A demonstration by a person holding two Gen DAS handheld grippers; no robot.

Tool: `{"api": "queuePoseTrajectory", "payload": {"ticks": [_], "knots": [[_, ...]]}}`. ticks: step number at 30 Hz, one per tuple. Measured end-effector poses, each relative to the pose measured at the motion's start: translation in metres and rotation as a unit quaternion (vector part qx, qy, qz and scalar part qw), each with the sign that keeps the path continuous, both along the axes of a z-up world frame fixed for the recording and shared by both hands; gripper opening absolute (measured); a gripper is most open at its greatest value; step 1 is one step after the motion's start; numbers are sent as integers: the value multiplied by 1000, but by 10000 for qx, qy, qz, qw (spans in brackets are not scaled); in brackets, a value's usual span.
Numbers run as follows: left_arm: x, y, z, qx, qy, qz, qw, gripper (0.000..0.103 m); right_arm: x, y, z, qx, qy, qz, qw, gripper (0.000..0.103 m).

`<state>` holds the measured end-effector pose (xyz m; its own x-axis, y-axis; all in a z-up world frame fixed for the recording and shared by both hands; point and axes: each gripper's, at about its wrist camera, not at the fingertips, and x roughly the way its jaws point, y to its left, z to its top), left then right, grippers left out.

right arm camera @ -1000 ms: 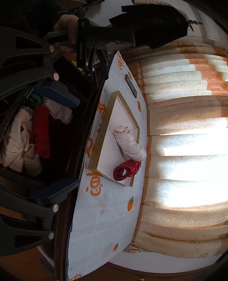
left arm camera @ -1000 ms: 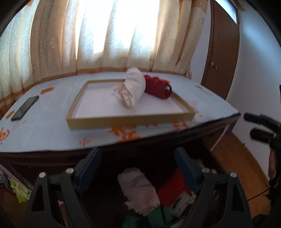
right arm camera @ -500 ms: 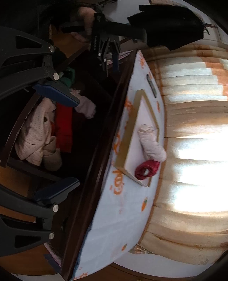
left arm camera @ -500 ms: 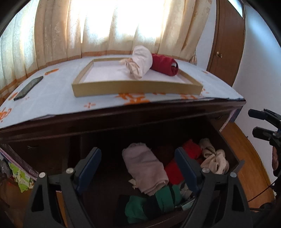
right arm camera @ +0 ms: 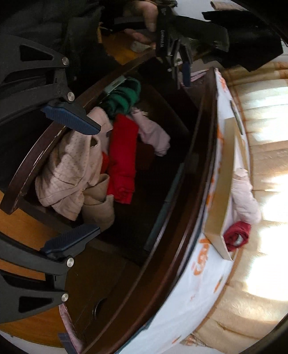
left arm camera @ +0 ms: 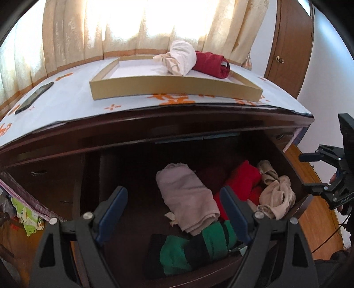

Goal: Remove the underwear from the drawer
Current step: 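Lower both open tools back down into the drawer of clothes, then close the right tool on the pink dotted garment in the drawer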

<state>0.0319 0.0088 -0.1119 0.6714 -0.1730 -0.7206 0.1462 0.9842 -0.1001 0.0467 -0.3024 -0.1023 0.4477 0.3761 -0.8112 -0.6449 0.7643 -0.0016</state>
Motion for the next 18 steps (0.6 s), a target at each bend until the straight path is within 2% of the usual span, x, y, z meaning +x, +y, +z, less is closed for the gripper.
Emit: {"api": "queuePoseTrajectory", "payload": {"ticks": [3, 7, 13, 18], "knots": [[0, 1, 0, -3, 9, 14, 10000, 87, 2, 0, -5, -104, 125, 123, 9998, 83], [1, -1, -2, 14, 52, -18, 10000, 87, 3, 6, -12, -219, 263, 322, 9989, 71], [1, -3, -5, 20, 149, -88, 9998, 87, 8, 16, -26, -401, 560, 600, 9958, 62], [2, -2, -7, 25, 199, -72, 9998, 87, 13, 25, -38, -619, 734, 791, 9922, 60]]}}
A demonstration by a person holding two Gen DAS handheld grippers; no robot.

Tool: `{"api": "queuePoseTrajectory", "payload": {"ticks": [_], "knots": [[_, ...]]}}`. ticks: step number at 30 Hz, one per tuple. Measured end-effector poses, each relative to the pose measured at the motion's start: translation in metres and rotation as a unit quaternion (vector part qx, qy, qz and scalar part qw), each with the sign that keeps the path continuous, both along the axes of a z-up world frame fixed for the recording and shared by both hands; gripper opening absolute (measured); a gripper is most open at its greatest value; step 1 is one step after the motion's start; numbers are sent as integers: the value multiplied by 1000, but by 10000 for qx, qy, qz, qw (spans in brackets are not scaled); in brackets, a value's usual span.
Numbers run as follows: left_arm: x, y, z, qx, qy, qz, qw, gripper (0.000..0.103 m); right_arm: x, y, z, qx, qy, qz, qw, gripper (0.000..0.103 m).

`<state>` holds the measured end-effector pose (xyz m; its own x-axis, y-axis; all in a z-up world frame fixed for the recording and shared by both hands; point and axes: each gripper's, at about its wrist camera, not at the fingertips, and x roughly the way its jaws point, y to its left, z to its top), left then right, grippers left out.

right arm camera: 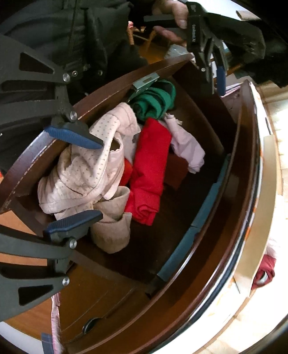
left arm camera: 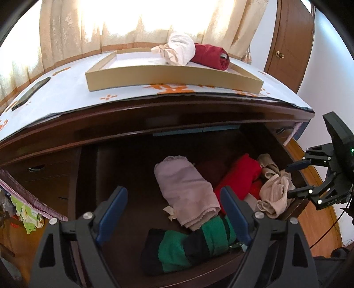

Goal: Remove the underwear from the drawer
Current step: 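Close the right tool on the pink dotted garment in the drawer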

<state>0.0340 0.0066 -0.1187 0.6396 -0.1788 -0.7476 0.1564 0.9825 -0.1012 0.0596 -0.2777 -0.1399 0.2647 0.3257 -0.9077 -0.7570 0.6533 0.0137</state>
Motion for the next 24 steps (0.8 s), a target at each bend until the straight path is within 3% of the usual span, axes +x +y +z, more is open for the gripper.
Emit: {"api": "queuePoseTrajectory", "payload": {"ticks": [11, 14, 16, 19, 24], "knots": [[1, 0, -4, -57, 140, -30, 9999, 87, 13, 9, -24, -8, 687, 110, 9976, 56], [3, 1, -7, -119, 236, -59, 9996, 87, 17, 11, -28, -33, 817, 98, 9966, 48], [2, 0, -8, -85, 249, -57, 9996, 87, 15, 14, -29, -59, 758, 131, 9970, 37], [3, 1, -10, -107, 299, -52, 9995, 87, 8, 17, -24, -36, 542, 136, 9984, 29], [5, 1, -12, -181, 390, -24, 9991, 87, 4, 2, -8, 527, 246, -294, 9979, 23]]}}
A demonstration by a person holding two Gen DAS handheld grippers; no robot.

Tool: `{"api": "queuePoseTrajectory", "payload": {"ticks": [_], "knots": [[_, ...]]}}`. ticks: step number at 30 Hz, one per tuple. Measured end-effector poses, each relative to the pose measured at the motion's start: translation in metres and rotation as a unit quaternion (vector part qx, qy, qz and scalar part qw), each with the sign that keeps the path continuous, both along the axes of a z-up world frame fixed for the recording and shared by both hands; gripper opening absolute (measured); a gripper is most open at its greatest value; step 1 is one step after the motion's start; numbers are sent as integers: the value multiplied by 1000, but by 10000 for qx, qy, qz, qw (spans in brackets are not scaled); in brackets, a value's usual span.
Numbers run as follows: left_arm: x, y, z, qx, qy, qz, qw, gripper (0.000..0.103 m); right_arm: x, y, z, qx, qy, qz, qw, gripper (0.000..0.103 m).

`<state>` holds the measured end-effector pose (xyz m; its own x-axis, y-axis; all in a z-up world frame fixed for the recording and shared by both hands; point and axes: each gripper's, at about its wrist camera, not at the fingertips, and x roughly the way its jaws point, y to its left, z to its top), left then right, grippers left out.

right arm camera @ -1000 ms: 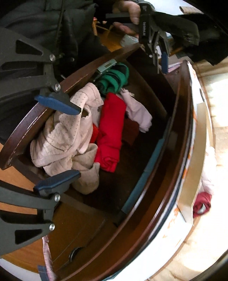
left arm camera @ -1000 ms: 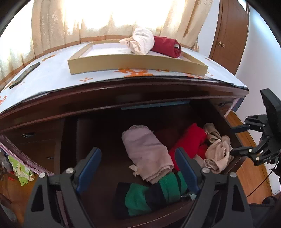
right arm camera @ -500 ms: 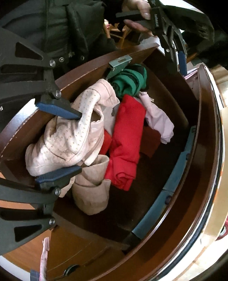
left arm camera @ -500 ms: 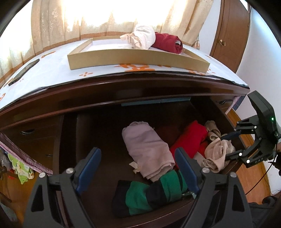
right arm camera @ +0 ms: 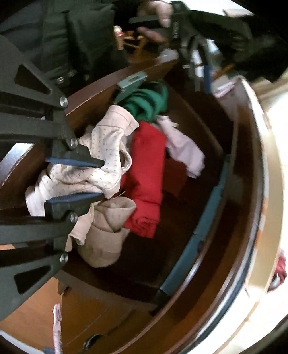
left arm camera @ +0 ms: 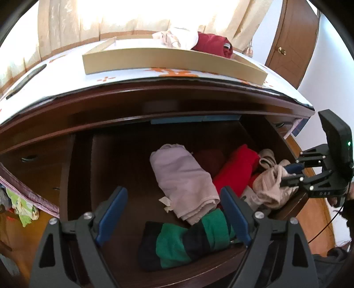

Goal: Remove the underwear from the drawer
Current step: 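Close the right tool on the pink dotted garment in the drawer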

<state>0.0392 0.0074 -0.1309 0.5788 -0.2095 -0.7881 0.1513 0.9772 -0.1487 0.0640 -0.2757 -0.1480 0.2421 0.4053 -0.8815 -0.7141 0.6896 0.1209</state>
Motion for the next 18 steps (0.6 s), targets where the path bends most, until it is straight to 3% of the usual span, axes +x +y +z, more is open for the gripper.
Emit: {"api": "queuePoseTrajectory", "payload": {"ticks": [8, 14, 18], "knots": [[5, -6, 7, 92, -45, -44, 9999, 87, 16, -14, 17, 694, -14, -650, 9955, 23], [16, -9, 4, 285, 76, -71, 9995, 87, 27, -8, 17, 599, -103, -829, 9947, 23], [22, -15, 1, 445, 177, -161, 9987, 87, 26, 5, 9, 379, -104, -670, 9970, 30]]}}
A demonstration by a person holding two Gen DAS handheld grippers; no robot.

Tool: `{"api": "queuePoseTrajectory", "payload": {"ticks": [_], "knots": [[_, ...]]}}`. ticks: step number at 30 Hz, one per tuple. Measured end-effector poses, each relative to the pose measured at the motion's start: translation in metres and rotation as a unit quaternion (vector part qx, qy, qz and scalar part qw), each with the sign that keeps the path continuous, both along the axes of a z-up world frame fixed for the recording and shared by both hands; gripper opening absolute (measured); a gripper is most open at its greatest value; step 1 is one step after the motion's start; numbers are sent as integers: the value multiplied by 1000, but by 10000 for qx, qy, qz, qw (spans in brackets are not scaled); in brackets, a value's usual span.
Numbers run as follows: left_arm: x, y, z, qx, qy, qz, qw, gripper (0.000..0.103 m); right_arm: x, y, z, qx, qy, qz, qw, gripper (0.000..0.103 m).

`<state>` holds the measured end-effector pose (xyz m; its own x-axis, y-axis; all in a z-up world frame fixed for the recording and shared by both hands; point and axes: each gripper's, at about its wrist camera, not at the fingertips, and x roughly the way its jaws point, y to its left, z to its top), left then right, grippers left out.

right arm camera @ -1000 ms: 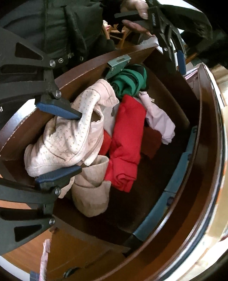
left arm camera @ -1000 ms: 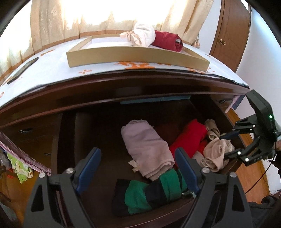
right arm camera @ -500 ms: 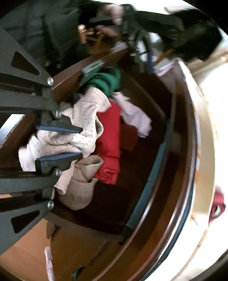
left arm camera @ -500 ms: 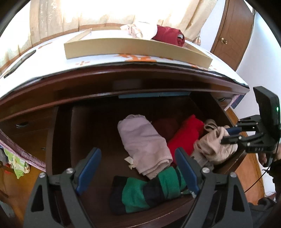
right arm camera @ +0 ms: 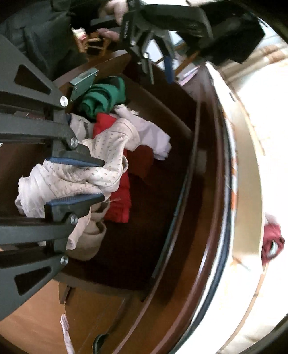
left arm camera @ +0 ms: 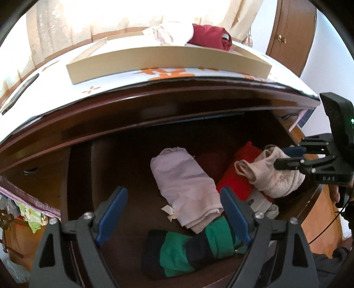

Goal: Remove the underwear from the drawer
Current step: 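Close the right tool on the pink dotted garment in the drawer, then close the left tool on the pale pink garment while the right tool holds its garment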

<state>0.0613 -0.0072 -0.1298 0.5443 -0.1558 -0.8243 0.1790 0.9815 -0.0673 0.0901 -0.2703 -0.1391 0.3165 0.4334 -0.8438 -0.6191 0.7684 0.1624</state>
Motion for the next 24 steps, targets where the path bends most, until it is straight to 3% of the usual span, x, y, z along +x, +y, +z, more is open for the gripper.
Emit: {"api": "queuePoseTrajectory", "payload": {"ticks": [5, 8, 15, 21, 24], "knots": [[8, -9, -5, 14, 191, -155, 9997, 87, 0, 15, -12, -245, 21, 188, 9995, 42], [14, -15, -5, 97, 241, -216, 9994, 87, 0, 18, -18, -321, 61, 290, 9990, 43], [30, -17, -7, 187, 334, -166, 9991, 87, -1, 9, -11, 73, -54, 135, 9999, 25], [47, -20, -20, 214, 611, -123, 9978, 87, 2, -1, -1, 521, -178, -298, 9980, 24], [54, -21, -27, 275, 750, -67, 9968, 87, 3, 4, -5, 450, -259, -384, 9979, 24]]}}
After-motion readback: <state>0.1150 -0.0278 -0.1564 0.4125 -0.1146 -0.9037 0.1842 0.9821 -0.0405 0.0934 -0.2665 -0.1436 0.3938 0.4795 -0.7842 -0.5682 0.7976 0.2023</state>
